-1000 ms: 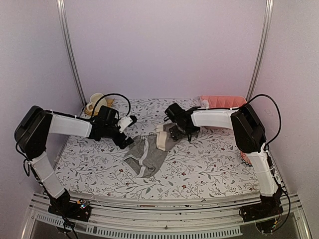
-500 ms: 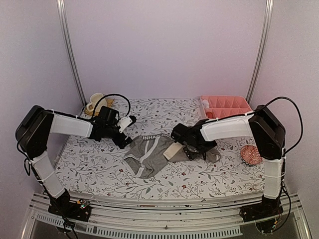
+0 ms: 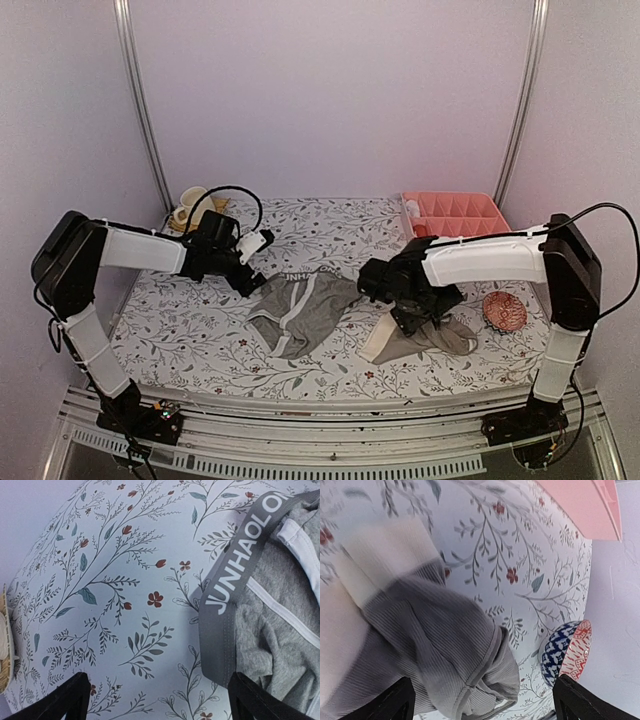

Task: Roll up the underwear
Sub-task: Move the underwear to the center of the board, then adjust the underwear at the center of the board.

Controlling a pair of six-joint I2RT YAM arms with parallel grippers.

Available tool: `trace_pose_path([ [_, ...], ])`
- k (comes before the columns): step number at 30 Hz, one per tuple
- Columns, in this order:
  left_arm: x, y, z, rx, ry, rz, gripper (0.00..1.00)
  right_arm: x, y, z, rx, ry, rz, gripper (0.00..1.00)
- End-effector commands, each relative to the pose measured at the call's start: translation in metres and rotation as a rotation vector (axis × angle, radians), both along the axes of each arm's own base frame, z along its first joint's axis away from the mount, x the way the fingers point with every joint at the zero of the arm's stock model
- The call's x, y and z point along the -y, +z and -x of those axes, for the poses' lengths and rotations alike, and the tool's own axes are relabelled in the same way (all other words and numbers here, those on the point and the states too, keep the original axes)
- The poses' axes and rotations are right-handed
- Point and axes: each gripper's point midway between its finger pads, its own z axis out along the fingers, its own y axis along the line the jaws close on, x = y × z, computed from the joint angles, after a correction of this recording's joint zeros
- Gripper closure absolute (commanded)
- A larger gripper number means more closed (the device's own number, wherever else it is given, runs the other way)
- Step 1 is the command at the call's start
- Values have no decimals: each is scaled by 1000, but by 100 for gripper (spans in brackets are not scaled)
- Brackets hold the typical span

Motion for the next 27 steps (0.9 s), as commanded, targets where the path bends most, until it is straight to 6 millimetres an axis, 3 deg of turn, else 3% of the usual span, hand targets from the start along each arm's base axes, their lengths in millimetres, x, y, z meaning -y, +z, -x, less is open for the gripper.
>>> trace_pose_path([
  [1, 13, 14, 5, -26, -51, 52, 1, -44, 72, -39, 221, -8, -219, 1],
  [8, 6, 0, 0, -29, -32, -5, 1, -186, 109, -83, 242, 379, -667, 1],
  [12, 6, -10, -4, -31, -15, -40, 1, -235, 95, -103, 211, 484, -688, 1],
  [14, 9, -15, -3, -34, -25, -59, 1, -251, 77, -110, 180, 516, -678, 1],
  [19, 15, -25, 0, -18, -46, -137, 1, -261, 29, -127, 112, 507, -657, 1],
  [27, 5, -38, -10, 51, -6, -316, 2, -217, -29, -117, 33, 406, -503, 1],
])
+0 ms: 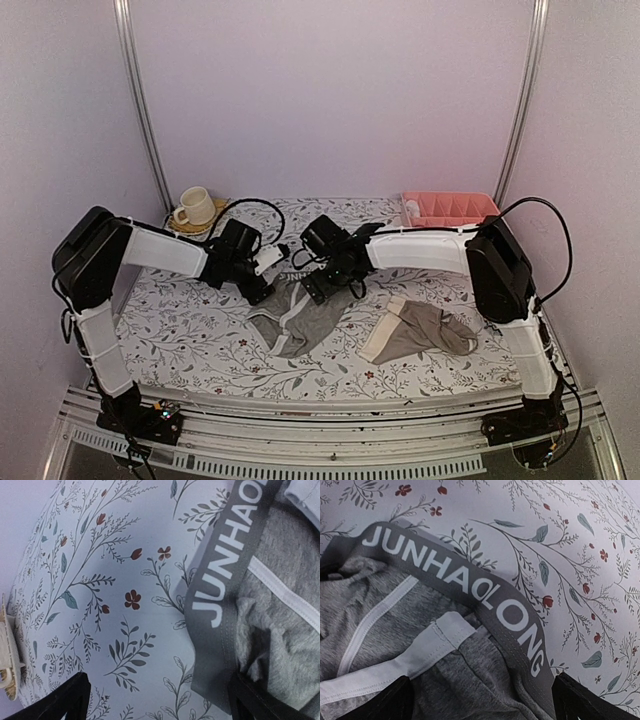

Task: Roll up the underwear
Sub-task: Adjust the underwear at the center of the board.

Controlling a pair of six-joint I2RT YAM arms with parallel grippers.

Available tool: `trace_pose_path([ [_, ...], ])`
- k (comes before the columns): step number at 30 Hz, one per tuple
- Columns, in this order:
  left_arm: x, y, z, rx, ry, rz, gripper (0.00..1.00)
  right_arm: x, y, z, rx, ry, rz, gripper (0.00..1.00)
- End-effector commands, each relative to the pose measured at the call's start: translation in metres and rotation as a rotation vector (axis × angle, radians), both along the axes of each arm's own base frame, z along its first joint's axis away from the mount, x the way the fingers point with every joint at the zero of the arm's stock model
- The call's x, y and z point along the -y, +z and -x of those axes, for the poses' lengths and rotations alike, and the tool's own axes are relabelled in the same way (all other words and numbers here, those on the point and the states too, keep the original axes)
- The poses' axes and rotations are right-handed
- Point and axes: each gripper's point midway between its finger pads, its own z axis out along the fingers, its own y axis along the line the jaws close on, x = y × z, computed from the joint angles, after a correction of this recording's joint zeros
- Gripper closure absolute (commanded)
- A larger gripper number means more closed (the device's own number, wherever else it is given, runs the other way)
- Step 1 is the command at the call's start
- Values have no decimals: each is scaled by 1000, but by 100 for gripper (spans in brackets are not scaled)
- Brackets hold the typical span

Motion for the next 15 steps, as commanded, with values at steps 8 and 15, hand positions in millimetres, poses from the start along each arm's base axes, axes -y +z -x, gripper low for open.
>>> trace_pose_path([
  [8, -50, -29, -41, 106, 96, -317, 2, 62, -37, 36, -65, -45, 147, 1],
  [15, -61, -10, -92, 161, 165, -330, 2, 42, -18, 100, -103, 147, 42, 1],
])
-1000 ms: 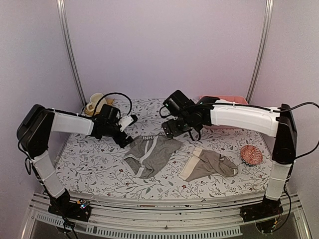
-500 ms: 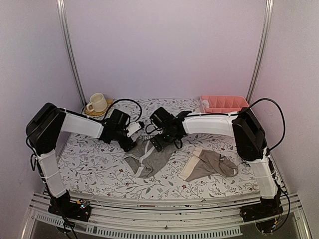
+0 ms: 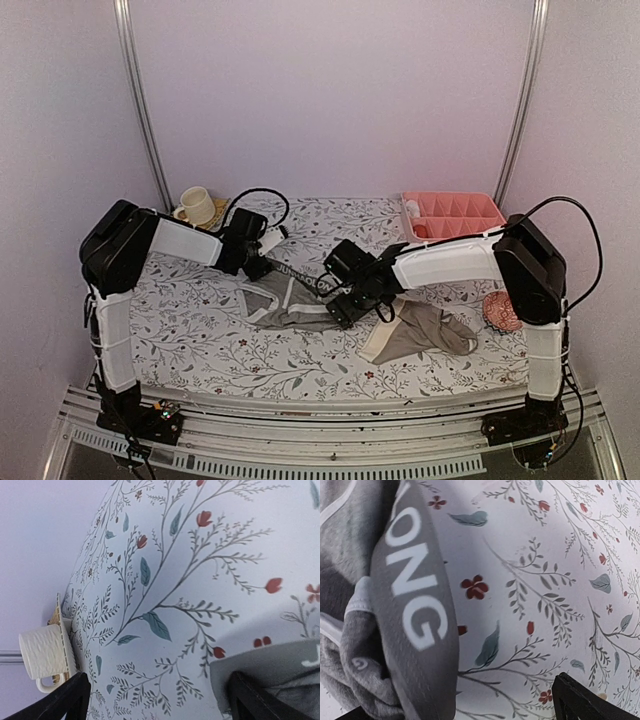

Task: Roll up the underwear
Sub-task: Adjust the underwear at the center of the board, then pick up the underwear from the center of the board.

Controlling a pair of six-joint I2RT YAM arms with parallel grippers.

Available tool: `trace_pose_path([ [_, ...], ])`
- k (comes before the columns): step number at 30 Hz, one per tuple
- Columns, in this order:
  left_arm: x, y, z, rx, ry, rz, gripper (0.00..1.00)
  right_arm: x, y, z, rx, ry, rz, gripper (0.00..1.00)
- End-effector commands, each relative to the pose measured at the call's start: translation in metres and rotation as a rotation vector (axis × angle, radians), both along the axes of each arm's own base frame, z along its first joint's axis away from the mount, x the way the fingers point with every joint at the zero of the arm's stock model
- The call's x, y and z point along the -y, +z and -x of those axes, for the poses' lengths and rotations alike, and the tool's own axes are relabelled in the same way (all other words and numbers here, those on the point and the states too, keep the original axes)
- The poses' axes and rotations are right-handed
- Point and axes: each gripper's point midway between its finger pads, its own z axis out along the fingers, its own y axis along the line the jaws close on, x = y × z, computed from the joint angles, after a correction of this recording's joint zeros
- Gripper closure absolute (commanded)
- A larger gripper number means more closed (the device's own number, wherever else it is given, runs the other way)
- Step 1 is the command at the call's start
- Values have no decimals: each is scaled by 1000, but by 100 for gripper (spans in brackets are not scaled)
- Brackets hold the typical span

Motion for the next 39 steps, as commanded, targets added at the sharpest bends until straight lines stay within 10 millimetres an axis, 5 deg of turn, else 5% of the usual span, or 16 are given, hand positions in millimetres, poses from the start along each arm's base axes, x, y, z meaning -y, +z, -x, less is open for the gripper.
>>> trace_pose_path([
  [1, -28, -14, -13, -54, 59, -105, 1, -21, 11, 55, -61, 181, -54, 1],
  [4, -18, 9, -23, -38, 49, -59, 1, -26, 11, 78, -79, 243, -51, 1],
  [9, 0, 59, -23, -6, -29, 26, 1, -21, 23, 72, -23, 202, -35, 1],
  [16, 12, 102, 19, -120, -151, 235, 2, -65, 103, 60, 6, 283, -263, 1],
  [21, -11, 75, 34, -292, -71, 385, 2, -78, 158, 6, 40, 239, -431, 1],
  [26, -29, 39, 44, -481, -21, 524, 12, -88, 183, -62, 20, 193, -579, 1],
  [31, -41, 8, 48, -600, 30, 614, 17, -103, 164, -104, 30, 185, -564, 1],
  [39, -33, -15, 60, -759, 60, 721, 26, -102, 136, -113, 32, 164, -514, 1],
])
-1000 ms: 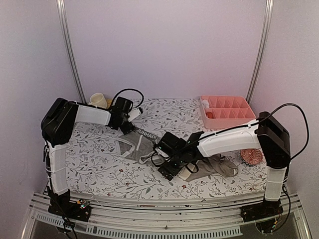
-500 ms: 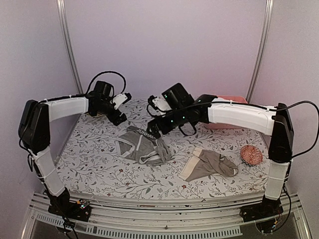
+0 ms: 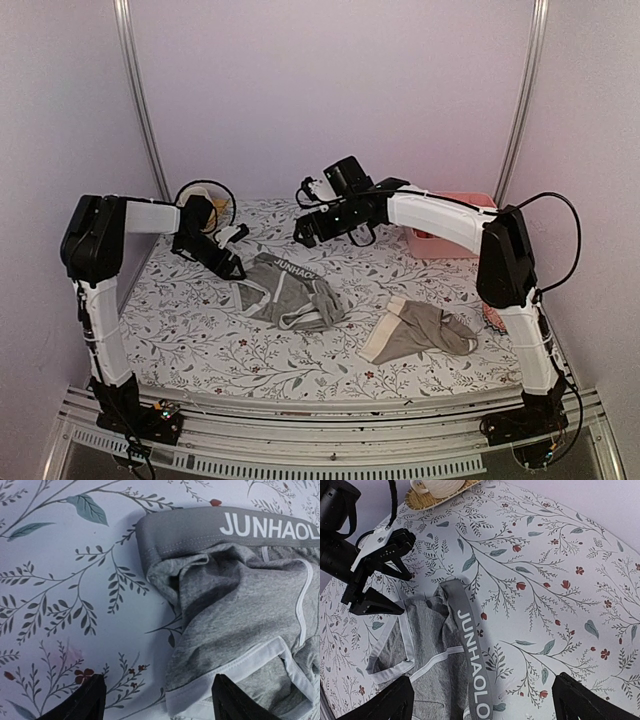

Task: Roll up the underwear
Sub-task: Pick up the underwear from the center of the board.

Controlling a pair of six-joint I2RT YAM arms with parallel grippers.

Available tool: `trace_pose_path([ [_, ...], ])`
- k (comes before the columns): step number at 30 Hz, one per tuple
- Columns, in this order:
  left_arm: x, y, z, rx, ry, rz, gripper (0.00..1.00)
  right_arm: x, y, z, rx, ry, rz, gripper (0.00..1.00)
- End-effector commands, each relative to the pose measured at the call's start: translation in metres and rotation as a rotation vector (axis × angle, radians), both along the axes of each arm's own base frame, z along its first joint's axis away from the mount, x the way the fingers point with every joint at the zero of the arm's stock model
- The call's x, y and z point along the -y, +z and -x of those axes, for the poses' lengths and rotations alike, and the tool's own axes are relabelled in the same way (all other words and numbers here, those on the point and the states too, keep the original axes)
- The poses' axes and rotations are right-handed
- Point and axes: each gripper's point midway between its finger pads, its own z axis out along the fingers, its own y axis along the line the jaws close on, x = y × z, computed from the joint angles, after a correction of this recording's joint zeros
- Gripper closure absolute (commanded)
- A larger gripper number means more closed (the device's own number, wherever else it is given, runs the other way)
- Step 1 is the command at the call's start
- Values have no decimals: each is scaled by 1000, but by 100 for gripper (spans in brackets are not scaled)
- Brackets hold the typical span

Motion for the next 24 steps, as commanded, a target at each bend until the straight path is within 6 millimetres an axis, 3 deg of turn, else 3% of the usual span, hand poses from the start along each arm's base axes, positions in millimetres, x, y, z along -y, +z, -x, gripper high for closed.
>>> trace_pose_path([
  [1, 13, 2, 9, -91, 2, 99, 27, -4, -2, 6, 1, 18, 11, 1],
  [6, 13, -7, 17, -131, 10, 104, 40, 0, 2, 6, 24, 12, 9, 1],
  [13, 11, -14, 27, -157, 25, 92, 80, 0, 14, 5, 57, 19, 3, 1],
  [17, 8, -17, 32, -168, 37, 84, 88, 2, 20, 2, 83, 12, 7, 1],
  [18, 7, -18, 32, -170, 42, 77, 87, 2, 22, 1, 90, 11, 9, 1],
  [21, 3, -18, 33, -168, 51, 54, 54, 4, 25, 0, 102, 3, 15, 1],
  [24, 1, -14, 33, -155, 58, 39, 41, 5, 25, 0, 103, 1, 17, 1],
])
